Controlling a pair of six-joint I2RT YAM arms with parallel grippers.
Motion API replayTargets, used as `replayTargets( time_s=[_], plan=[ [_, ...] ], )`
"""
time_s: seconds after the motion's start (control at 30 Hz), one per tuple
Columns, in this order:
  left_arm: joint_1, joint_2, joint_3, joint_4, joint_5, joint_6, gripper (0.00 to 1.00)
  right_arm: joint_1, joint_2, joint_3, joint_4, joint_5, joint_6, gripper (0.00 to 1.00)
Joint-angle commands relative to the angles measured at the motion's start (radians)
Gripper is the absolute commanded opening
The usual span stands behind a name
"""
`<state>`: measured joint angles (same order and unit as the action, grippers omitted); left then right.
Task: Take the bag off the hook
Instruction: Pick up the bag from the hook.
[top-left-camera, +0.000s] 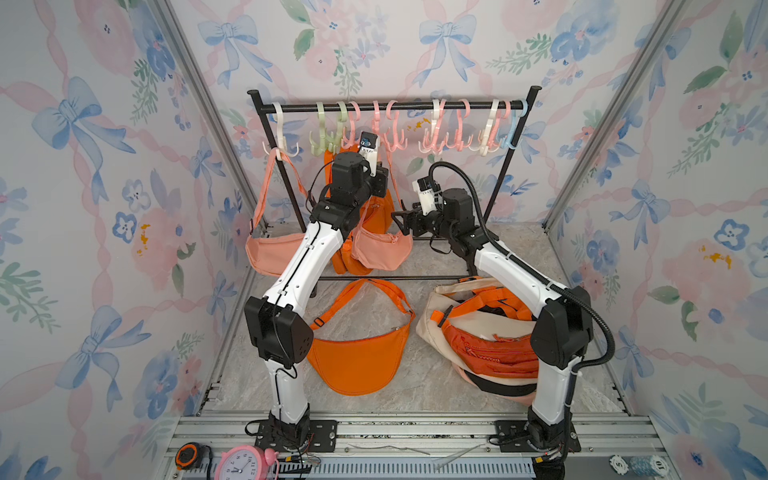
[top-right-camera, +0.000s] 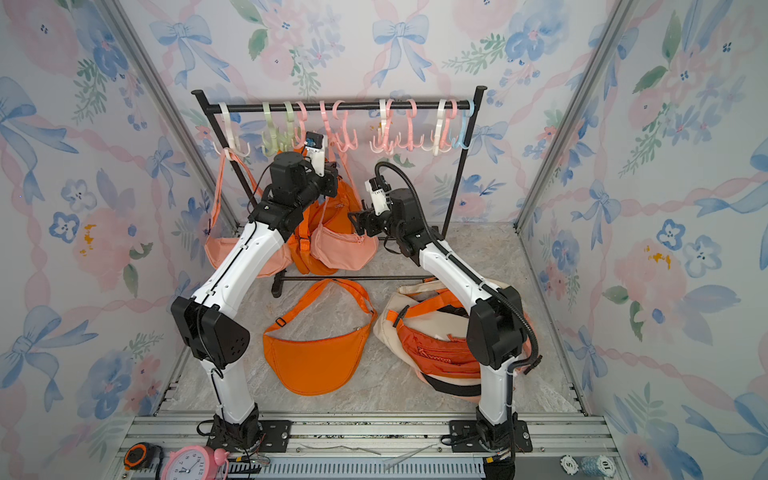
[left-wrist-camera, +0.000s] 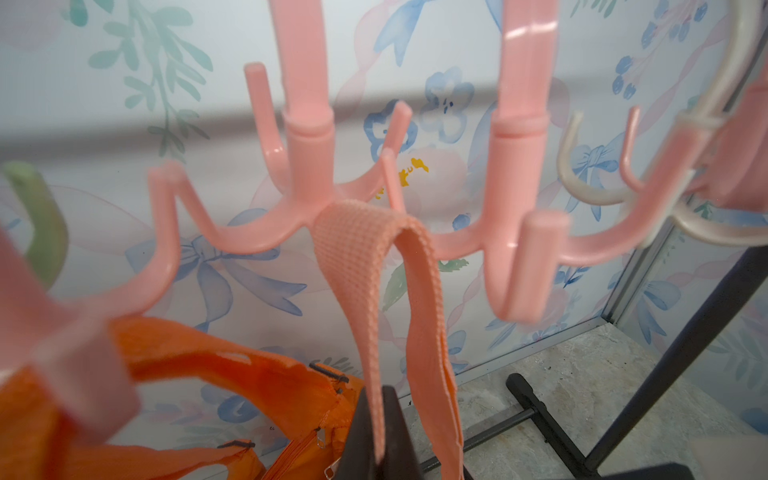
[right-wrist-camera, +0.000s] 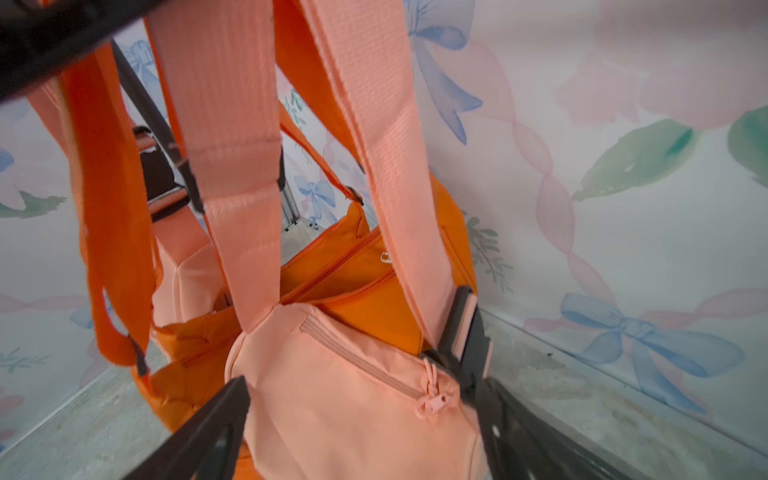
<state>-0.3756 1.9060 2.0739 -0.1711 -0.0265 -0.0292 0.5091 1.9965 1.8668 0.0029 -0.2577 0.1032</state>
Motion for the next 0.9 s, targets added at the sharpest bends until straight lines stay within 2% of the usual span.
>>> replayTargets(
  time_s=[0.0,0.2,0.27,0.37,0.5,0.73,0.87],
  plan=[
    [-0.009,-0.059,-0.011,0.003,0.047,-0.004,0.0,-0.021,0.084,0.137,0.026,-0.06,0.002,0.87],
    [-0.011,-0.116,-0.056,0.003,0.051,-0.003,0.0,-0.029,0.271,0.421,-0.036,-0.046,0.026,0.84],
    [-0.011,-0.122,-0.061,0.004,0.051,-0.003,0.0,-0.03,0.329,0.521,-0.07,-0.055,0.044,0.74],
    [-0.011,-0.118,-0.06,0.003,0.051,-0.012,0.0,-0.034,0.37,0.588,-0.071,-0.088,0.07,0.49],
    [-0.01,-0.107,-0.051,0.007,0.053,-0.019,0.0,-0.032,0.316,0.498,0.004,-0.087,0.095,0.0],
    [-0.007,-0.106,-0.005,0.008,0.043,-0.018,0.0,-0.031,0.152,0.301,0.124,-0.086,0.116,0.0],
    [-0.007,-0.114,0.026,0.008,0.035,-0.026,0.0,-0.028,0.071,0.243,0.161,-0.091,0.136,0.0]
  ],
)
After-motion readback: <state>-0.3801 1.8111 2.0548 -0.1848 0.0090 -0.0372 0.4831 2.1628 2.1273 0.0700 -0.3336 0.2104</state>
